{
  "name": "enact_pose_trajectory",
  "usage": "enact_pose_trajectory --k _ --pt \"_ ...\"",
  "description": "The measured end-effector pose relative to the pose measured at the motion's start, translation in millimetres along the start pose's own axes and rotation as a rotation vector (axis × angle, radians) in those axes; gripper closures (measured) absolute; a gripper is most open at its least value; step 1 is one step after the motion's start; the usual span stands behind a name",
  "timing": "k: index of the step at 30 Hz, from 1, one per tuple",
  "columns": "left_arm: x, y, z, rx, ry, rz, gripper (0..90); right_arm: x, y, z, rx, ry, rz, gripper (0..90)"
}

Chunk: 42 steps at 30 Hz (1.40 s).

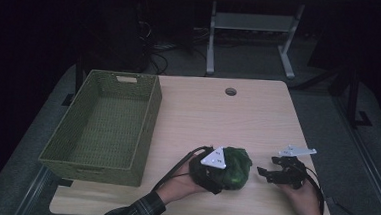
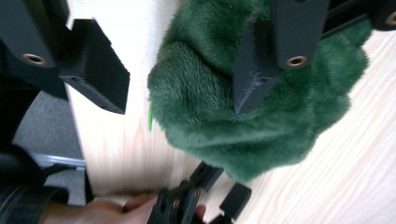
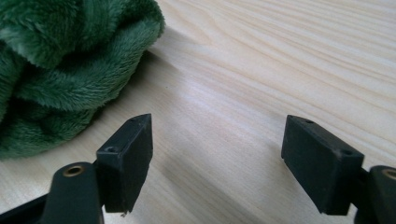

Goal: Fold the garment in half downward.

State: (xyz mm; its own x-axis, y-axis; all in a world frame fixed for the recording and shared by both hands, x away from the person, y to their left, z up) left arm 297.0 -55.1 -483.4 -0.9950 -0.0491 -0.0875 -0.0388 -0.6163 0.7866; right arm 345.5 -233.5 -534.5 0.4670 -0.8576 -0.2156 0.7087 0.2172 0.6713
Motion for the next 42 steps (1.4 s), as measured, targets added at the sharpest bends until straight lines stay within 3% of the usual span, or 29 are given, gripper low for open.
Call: enact_pose_trajectory --k 7,16,27,33,37,42 --pt "-4.1 -12.6 -20.0 -0.065 -0.009 -0.024 27.8 2.8 -0.4 -1.1 -0.002 -0.003 -0.013 21.6" --pt "-10.1 -21.3 -32.1 -0.114 -0.016 -0.021 29.7 5.0 1.3 -2.6 0.007 -0.003 -0.026 15.9" --pt "-19.1 -28.9 -39.8 -0.154 0.042 -0.042 40.9 4.2 1.1 -9.9 -0.002 -0.024 -0.007 10.4" --pt "-22.7 -31.5 -39.4 -0.137 0.073 -0.051 52.0 3.1 1.4 -14.5 0.007 -0.056 0.044 6.8" --pt "-24.3 -32.7 -38.6 -0.132 0.083 -0.064 57.7 1.6 0.3 -16.2 0.007 -0.073 0.052 4.7" --pt "-27.1 -33.6 -37.0 -0.109 0.079 -0.043 66.8 3.2 0.1 -16.6 0.018 -0.075 0.049 3.6"
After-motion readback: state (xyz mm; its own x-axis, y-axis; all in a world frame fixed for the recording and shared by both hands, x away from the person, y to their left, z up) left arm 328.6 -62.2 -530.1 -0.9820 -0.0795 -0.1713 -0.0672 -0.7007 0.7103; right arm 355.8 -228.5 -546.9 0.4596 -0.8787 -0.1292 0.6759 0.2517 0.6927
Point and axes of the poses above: each handheld gripper's, and its own axes: z roughly backward along the jaws, y roughly out of its top, x roughly to its right, the point moved 9 cm from there along -z, roughly forward along the jaws, and after that the axes turned 8 degrees about -z, right-handed, at the moved point
